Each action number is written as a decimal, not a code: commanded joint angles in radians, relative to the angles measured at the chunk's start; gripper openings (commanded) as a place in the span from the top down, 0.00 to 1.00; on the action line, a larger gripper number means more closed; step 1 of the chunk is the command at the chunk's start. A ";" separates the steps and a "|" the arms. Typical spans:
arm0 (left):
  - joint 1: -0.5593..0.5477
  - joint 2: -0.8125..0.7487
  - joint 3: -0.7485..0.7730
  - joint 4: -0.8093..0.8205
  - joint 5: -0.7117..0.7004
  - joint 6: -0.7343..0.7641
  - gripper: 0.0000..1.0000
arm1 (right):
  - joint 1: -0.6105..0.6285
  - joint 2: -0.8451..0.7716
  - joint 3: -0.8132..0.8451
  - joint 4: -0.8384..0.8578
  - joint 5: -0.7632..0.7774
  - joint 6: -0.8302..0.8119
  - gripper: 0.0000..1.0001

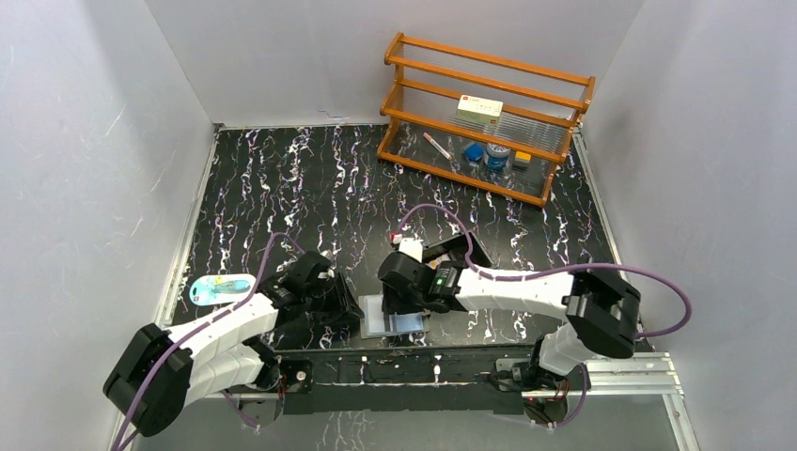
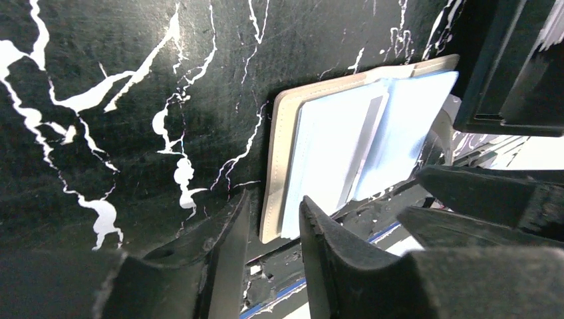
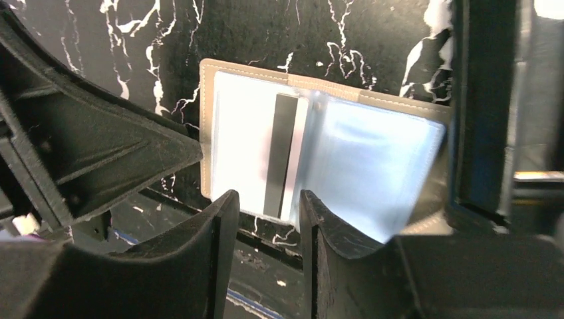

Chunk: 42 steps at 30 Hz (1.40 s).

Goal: Put the credit cards into the card holder
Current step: Insert the credit card into the card holder, then close the card holder at the center of the board.

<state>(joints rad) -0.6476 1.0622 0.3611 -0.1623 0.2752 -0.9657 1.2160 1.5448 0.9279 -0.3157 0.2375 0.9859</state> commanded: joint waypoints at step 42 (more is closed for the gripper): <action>0.001 0.034 -0.018 0.144 0.056 -0.032 0.50 | 0.035 0.056 0.157 -0.450 0.247 -0.104 0.67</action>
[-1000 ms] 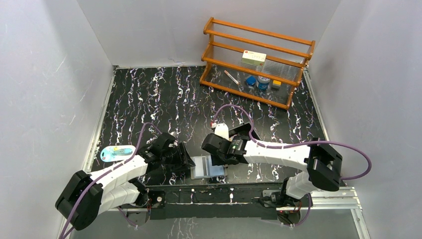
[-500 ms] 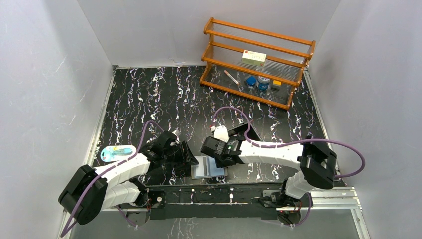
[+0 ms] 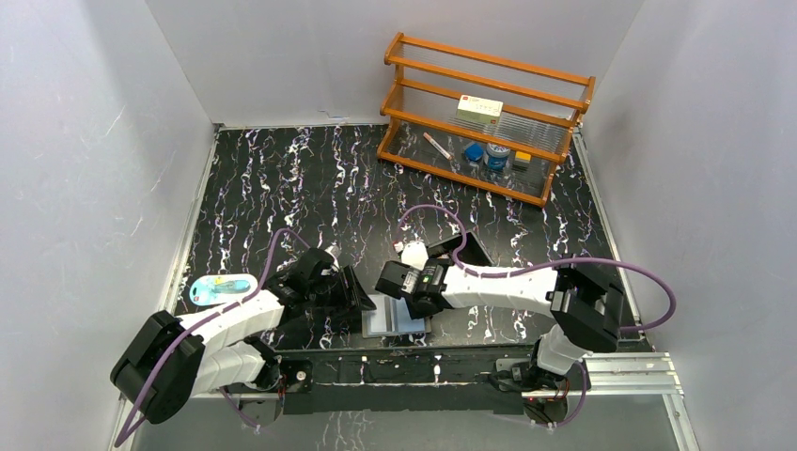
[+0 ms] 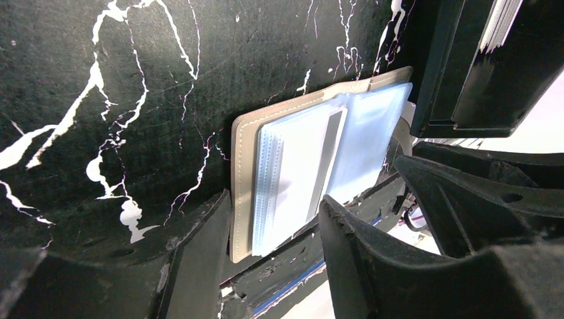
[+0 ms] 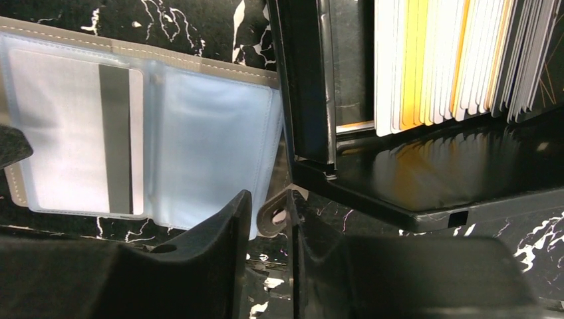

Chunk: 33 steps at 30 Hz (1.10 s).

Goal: Put the credit cards into the card holder
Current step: Close the card holder at the center of the board.

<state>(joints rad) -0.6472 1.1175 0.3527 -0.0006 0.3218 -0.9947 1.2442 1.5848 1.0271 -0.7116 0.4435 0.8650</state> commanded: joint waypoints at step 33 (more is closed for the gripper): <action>0.000 -0.186 -0.086 0.350 0.205 -0.246 0.49 | 0.009 -0.178 -0.158 0.359 -0.078 0.069 1.00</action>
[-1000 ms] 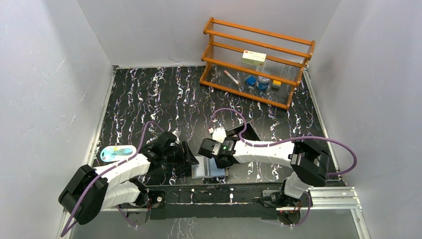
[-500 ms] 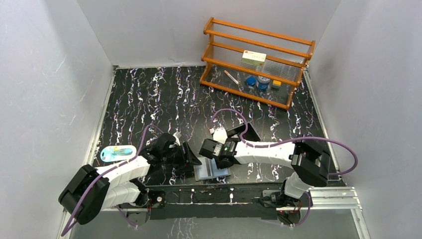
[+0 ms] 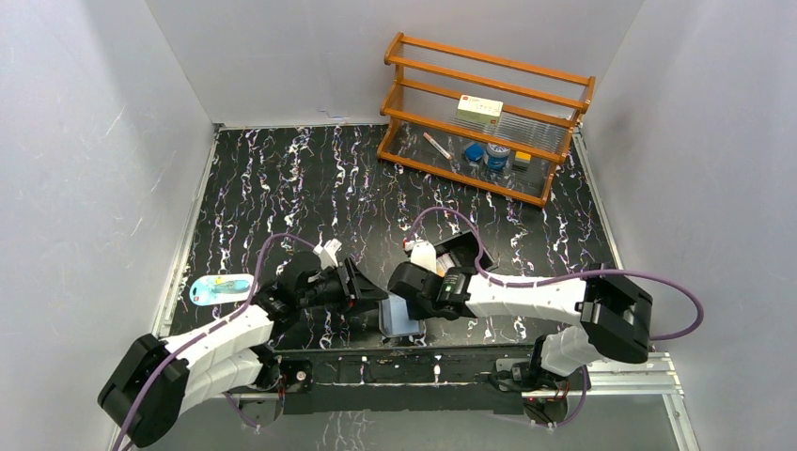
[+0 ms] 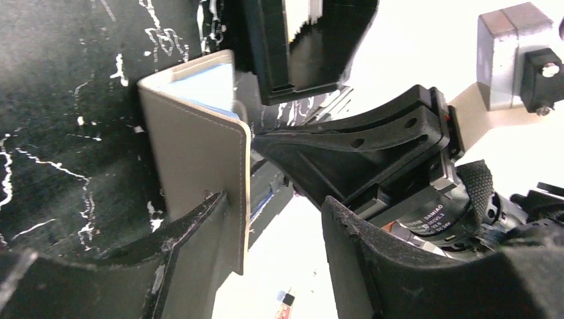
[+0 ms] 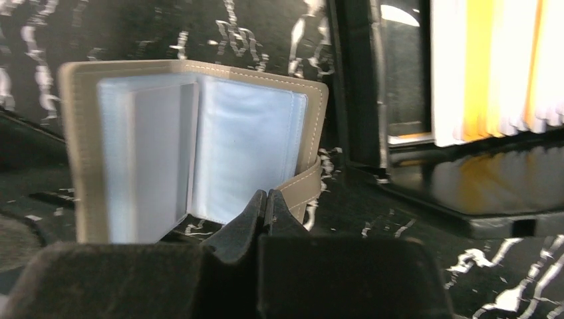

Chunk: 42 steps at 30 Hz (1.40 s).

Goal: Put the credit cards into the card holder
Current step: Close the card holder at the center of the board.

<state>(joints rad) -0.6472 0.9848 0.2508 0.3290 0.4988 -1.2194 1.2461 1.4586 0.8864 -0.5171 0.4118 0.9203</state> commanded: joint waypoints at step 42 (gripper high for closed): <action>-0.172 0.348 0.290 -0.461 -0.311 0.275 0.80 | -0.004 -0.104 -0.115 0.387 -0.073 0.061 0.98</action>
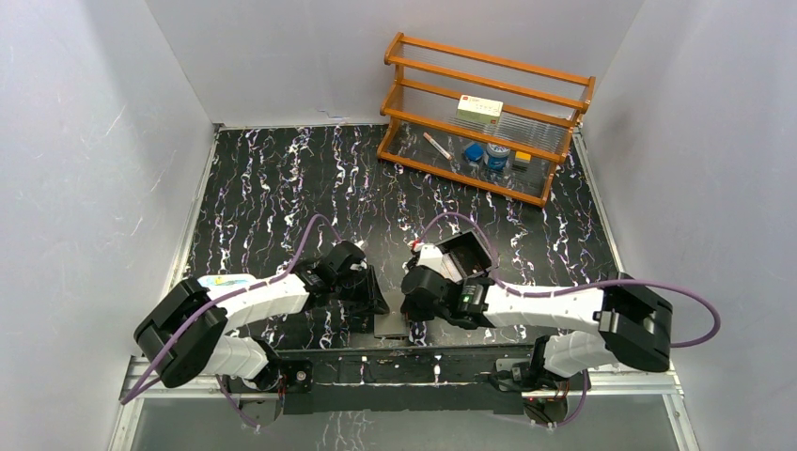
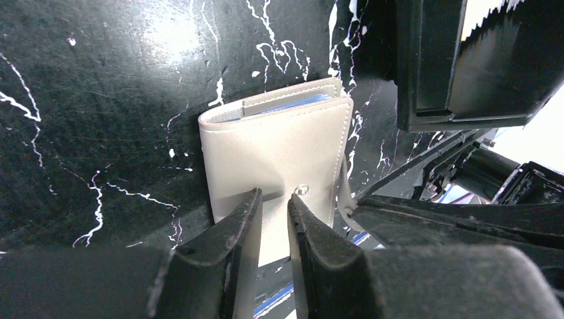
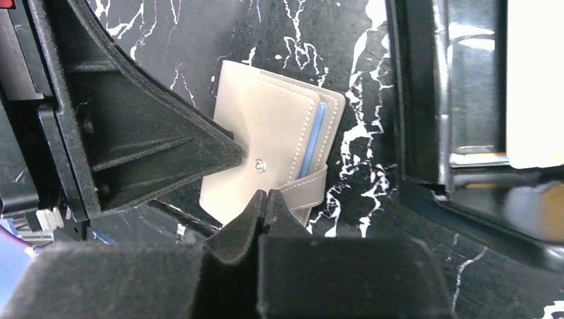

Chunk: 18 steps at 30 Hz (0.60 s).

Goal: Put the credit cards into the card holder
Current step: Close the card holder at the center of the board.

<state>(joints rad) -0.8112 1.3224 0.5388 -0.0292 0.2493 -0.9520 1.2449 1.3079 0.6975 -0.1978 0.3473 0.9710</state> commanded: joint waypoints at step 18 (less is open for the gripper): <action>-0.008 -0.180 -0.003 -0.225 -0.094 -0.053 0.67 | -0.013 0.094 0.175 -0.073 -0.033 -0.006 0.65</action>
<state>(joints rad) -0.8158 1.1748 0.5125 -0.1589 0.1959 -1.0138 1.2362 1.4643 0.8158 -0.2131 0.3119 0.9733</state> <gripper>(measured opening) 0.316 0.331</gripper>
